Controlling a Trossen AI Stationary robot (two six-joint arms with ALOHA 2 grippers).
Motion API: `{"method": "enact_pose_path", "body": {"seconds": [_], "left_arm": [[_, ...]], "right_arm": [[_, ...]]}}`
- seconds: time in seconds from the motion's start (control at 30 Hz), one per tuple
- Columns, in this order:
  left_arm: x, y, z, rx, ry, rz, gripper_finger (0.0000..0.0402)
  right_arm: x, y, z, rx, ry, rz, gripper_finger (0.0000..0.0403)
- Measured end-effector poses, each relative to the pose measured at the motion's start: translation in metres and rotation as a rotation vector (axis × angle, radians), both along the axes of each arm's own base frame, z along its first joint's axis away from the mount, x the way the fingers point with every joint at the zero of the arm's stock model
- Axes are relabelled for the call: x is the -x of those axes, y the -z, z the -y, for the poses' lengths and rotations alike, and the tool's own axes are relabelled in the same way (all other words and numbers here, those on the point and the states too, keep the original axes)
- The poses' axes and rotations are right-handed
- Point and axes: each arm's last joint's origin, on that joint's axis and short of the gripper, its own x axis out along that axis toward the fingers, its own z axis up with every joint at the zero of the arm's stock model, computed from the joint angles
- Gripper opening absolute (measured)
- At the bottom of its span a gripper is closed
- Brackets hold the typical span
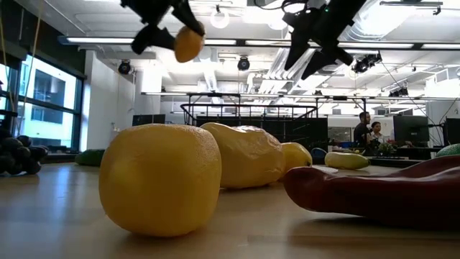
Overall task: Build produce basket
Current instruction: Put the left yellow mango into the black wire basket
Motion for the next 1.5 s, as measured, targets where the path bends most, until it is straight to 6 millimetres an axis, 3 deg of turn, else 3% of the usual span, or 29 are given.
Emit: {"method": "enact_pose_path", "body": {"seconds": [0.33,0.63,0.87,1.13,1.3,1.5], "left_arm": [[-0.005,0.006,-0.051,-0.09,-0.07,-0.006,0.0234],[-0.033,0.04,-0.085,-0.076,-0.099,0.005,0.0235],[-0.039,0.072,-0.107,0.035,-0.124,-0.036,0.0235],[-0.04,0.098,-0.124,0.136,-0.098,-0.071,0.0263],[-0.039,0.099,-0.13,0.163,-0.066,-0.05,0.03],[-0.036,0.096,-0.134,0.136,-0.075,-0.04,0.0309]], "right_arm": [[0.01,-0.004,0.018,0.056,0.079,-0.026,0.0233],[0.02,-0.003,0.043,0.082,0.09,-0.086,0.0233],[0.027,-0.001,0.052,0.087,0.092,-0.135,0.0233],[0.029,0.0,0.053,0.069,0.088,-0.152,0.0233],[0.03,0.001,0.053,0.066,0.087,-0.158,0.0233],[0.031,0.002,0.052,0.051,0.087,-0.183,0.0233]]}}
